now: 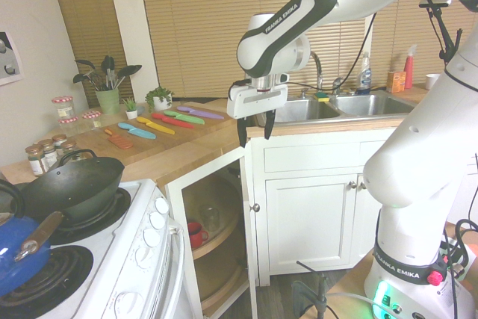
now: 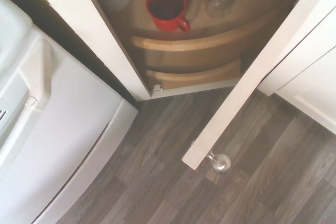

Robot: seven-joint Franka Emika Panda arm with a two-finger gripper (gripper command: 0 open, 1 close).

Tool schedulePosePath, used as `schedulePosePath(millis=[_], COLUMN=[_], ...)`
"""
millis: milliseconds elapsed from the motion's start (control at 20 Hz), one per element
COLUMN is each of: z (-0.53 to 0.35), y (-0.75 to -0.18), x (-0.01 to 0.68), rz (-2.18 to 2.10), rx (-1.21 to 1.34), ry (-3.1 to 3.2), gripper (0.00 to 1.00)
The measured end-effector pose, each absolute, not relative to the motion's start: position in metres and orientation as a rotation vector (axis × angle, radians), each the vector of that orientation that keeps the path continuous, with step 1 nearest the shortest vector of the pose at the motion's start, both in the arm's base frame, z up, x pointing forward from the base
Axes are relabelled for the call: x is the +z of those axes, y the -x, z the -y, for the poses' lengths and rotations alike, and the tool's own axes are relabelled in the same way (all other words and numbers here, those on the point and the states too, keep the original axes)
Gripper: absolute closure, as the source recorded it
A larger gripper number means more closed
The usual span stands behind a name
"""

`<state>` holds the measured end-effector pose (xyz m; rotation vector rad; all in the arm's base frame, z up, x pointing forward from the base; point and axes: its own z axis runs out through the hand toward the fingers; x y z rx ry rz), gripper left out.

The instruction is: Close the cabinet

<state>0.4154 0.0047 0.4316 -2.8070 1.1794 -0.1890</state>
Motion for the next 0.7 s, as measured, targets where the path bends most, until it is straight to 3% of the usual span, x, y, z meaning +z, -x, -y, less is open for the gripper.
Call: schedulePosePath(millis=[450,700], z=[0.029,0.083], y=[-0.423,-0.454], x=[0.434,0.379], rz=[-1.204,-1.301], rx=[-0.212,-0.175], ry=[2.773,2.745], gripper=[0.00,0.00])
